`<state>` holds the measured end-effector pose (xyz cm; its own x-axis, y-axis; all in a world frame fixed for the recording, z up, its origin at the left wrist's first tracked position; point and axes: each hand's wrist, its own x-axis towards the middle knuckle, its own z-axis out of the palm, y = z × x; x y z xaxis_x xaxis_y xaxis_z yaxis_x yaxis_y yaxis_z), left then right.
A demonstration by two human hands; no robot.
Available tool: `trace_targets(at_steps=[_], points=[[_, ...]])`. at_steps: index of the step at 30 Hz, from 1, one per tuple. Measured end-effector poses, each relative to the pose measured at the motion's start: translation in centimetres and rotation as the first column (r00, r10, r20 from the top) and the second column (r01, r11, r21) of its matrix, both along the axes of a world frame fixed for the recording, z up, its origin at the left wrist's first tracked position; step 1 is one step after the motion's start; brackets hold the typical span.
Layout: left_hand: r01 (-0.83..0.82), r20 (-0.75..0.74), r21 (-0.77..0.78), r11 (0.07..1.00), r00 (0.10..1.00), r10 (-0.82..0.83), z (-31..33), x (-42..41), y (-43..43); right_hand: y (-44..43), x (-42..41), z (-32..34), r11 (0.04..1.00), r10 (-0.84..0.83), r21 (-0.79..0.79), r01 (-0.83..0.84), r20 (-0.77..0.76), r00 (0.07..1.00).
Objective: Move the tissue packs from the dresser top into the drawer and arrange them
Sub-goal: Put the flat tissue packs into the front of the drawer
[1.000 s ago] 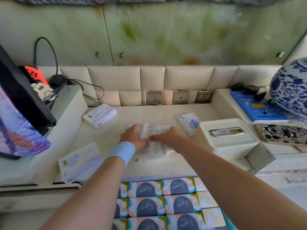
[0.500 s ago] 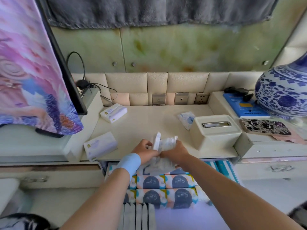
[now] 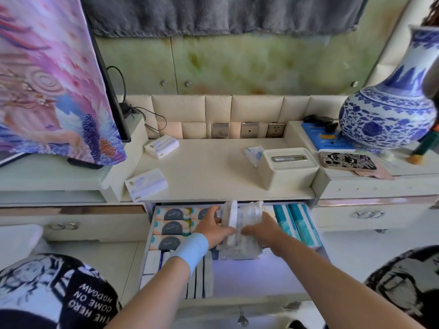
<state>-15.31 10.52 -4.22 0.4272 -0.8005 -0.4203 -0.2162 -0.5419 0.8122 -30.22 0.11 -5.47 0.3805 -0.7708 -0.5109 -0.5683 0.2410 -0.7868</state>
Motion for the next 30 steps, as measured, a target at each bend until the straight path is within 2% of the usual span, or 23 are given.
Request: trace_targets(at_steps=[2, 4, 6, 9, 12, 13, 16, 19, 21, 25, 28, 30], points=[[-0.008, 0.014, 0.004, 1.0, 1.0, 0.008, -0.1, -0.4, 0.2, 0.2, -0.5, -0.4, 0.994, -0.113, 0.003, 0.112, 0.019, 0.993], [0.049, 0.061, 0.051, 0.998, 0.997, -0.052, -0.5, -0.8, 0.6, 0.0, -0.9, -1.1, 0.979, -0.158, -0.143, 0.143, -0.099, 0.982], [0.161, 0.149, 0.134, 0.978, 0.972, -0.18, -1.0, -1.2, 0.7, 0.0, -1.1, -1.5, 0.955, -0.131, -0.292, 0.051, -0.263, 0.956], [0.249, 0.277, 0.213, 0.945, 0.912, -0.303, -1.5, -1.5, -0.1, 0.4, -0.8, -1.1, 0.912, -0.106, -0.406, -0.058, -0.37, 0.923], [0.246, 0.366, 0.252, 0.936, 0.871, -0.328, -1.8, -1.7, -1.1, 0.5, -0.4, -0.9, 0.748, -0.143, -0.617, -0.244, -0.51, 0.848], [0.232, 0.386, 0.269, 0.935, 0.864, -0.325, -2.0, -1.8, -1.4, 0.5, -0.2, -0.8, 0.745, -0.106, -0.61, -0.272, -0.51, 0.854], [0.208, 0.427, 0.334, 0.92, 0.836, -0.344, -2.7, -2.2, -2.2, 1.1, 0.5, -0.7, 0.849, 0.011, -0.445, -0.284, -0.524, 0.852], [0.203, 0.444, 0.35, 0.914, 0.823, -0.353, -2.7, -2.3, -2.9, 1.3, 1.4, -0.6, 0.881, -0.021, -0.404, -0.247, -0.555, 0.832], [0.192, 0.447, 0.329, 0.925, 0.831, -0.331, -2.5, -2.0, -3.0, 1.4, 1.9, -0.4, 0.904, -0.026, -0.364, -0.223, -0.569, 0.822], [0.197, 0.407, 0.231, 0.953, 0.87, -0.278, -1.8, -1.2, -2.2, 1.2, 2.6, -0.7, 0.941, -0.021, -0.303, -0.148, -0.493, 0.87], [0.229, 0.363, 0.146, 0.962, 0.892, -0.268, -0.5, 0.1, -1.5, 1.0, 3.0, -0.4, 0.947, 0.011, -0.278, -0.161, -0.473, 0.881], [0.234, 0.355, 0.145, 0.961, 0.895, -0.271, 0.0, 1.0, -1.0, 1.0, 3.1, -0.2, 0.949, 0.026, -0.268, -0.163, -0.451, 0.892]])
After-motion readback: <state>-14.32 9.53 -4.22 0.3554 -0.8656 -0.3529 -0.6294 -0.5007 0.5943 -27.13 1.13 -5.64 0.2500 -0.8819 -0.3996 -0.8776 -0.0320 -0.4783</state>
